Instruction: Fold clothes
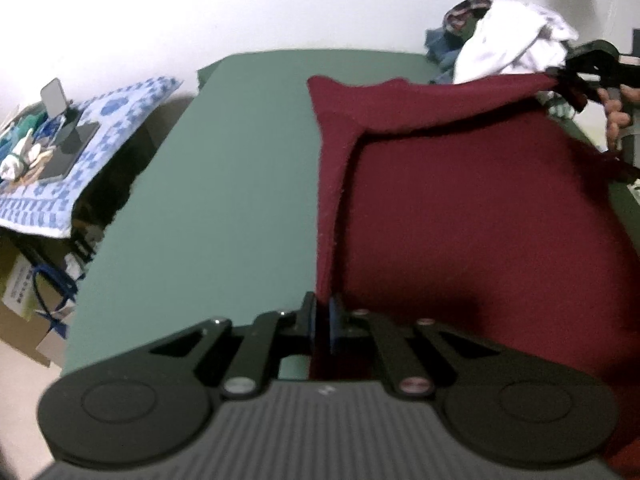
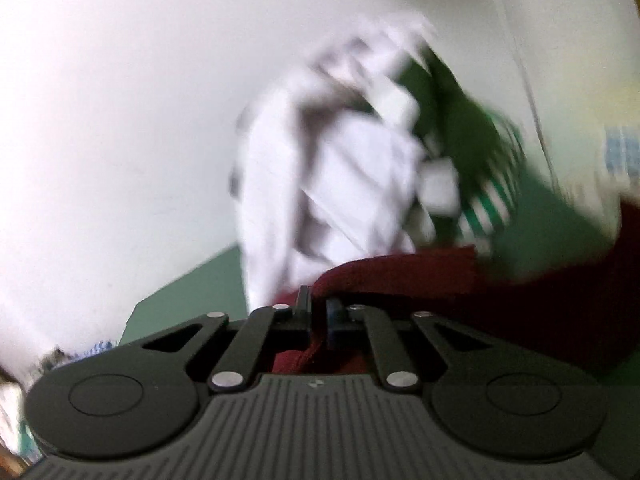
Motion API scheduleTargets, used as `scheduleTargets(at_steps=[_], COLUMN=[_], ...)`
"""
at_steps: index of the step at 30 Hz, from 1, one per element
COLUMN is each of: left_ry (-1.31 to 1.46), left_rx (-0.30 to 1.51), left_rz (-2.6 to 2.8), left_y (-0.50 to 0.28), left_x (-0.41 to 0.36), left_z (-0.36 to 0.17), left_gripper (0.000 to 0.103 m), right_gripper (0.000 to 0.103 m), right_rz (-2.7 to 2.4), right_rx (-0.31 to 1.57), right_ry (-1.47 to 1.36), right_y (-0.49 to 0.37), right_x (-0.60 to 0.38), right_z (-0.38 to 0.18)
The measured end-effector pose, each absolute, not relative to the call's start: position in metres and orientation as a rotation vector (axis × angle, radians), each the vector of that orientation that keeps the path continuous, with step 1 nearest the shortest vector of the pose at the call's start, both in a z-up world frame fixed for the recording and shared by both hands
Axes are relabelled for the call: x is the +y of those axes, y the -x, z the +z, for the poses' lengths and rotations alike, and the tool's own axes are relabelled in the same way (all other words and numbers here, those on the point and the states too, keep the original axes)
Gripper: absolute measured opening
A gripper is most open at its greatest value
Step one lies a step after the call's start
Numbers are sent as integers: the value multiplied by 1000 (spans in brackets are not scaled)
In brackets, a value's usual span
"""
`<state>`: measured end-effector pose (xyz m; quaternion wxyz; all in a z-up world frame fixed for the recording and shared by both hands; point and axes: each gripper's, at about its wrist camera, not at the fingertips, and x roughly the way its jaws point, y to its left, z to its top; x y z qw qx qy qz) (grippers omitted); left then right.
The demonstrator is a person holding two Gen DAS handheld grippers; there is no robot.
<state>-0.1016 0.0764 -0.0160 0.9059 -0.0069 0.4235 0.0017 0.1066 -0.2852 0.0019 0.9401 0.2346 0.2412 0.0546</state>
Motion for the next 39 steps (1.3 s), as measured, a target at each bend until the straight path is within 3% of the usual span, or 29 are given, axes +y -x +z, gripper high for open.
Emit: scheduleTargets(at_steps=[8,14,21,29,34,39], left_ry=[24,19,-9,-13,74,95], left_rx=[871,895,964,1022,1052,1075], left_rz=[-77,-160,-211,-167,-120,-160], left_y=[104,105,105,148,166,175], left_x=[39,-3,-35,-8,14,-1], left_z=[-5,-16,-43,-24,-29,-36], left_gripper=[1,1,3,16,14,9], right_gripper=[7,7,7,9,22,21], right_rz=[99,0,-141,-163,-118,-106], right_rx=[350,313,413,582,586,576], right_ry=[-426,-360,-211,-261,-323,-327], right_y=[-95,-98,-110,-135,-143,-145], right_x=[-312,-362,-392,-404,-403,-395], right_z=[59,69,15,-58,-66,-63])
